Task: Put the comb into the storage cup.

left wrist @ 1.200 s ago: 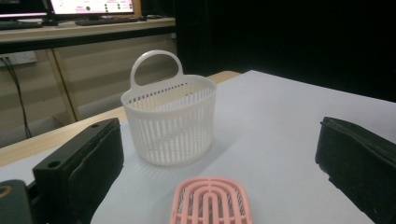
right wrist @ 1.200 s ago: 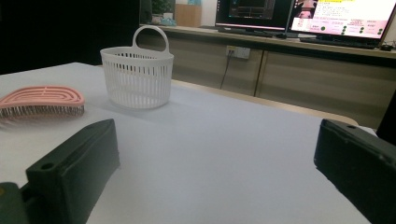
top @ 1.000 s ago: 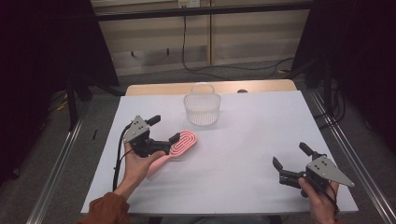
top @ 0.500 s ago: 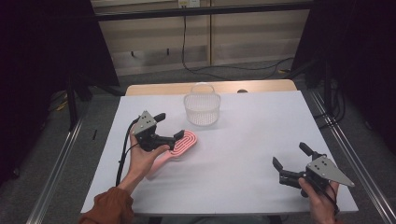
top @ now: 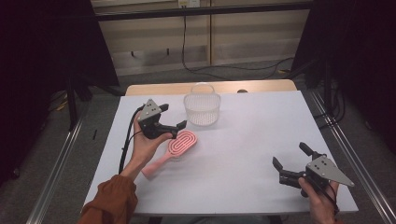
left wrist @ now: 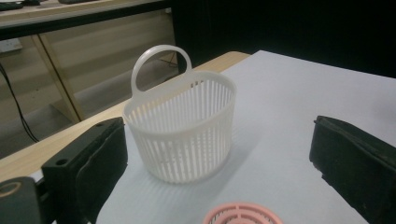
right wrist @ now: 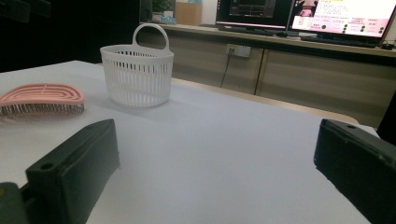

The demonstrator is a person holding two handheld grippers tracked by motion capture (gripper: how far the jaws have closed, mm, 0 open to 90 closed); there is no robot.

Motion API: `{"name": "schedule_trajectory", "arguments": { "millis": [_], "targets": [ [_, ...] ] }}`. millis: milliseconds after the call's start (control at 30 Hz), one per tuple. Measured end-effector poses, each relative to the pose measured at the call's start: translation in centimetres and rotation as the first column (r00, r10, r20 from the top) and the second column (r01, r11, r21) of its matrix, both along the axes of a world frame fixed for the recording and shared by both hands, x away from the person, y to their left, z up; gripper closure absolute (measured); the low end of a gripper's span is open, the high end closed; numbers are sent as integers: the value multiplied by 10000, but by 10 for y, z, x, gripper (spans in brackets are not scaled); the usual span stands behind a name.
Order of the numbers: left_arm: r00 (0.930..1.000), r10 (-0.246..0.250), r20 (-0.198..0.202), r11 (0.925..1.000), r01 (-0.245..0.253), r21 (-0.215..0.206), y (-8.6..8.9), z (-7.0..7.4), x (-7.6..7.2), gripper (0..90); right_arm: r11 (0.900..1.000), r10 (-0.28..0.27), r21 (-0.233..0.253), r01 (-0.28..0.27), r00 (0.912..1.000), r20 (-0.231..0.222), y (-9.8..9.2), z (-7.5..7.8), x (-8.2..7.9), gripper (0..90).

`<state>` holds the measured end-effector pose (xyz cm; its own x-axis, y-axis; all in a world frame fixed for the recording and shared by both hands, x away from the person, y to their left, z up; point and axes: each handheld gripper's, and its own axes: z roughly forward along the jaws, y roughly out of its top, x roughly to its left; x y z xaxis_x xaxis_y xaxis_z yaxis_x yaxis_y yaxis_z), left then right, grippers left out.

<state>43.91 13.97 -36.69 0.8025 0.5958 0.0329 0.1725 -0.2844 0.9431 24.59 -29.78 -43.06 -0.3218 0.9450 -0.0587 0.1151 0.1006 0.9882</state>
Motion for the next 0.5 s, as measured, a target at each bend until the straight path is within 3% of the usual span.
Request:
{"name": "schedule_trajectory", "arguments": {
  "millis": [133,267,367,500],
  "targets": [
    [9999,-41,-132,9999,43,136,-4,5,3,43,10000,23,15,-23,10000,-14,-1,0,0,0],
    [9963,-57,-857,9993,89,363,-5,0,6,43,10000,-8,-6,8,10000,17,-1,0,0,0],
    [9942,-383,-1003,9975,440,552,-6,-2,6,62,10000,7,-2,-7,10000,-8,-1,0,-1,0],
    [9893,-197,-1445,9978,285,592,-6,-3,7,55,10000,63,-59,-64,9999,-104,-1,-1,0,0]
  ]
}}
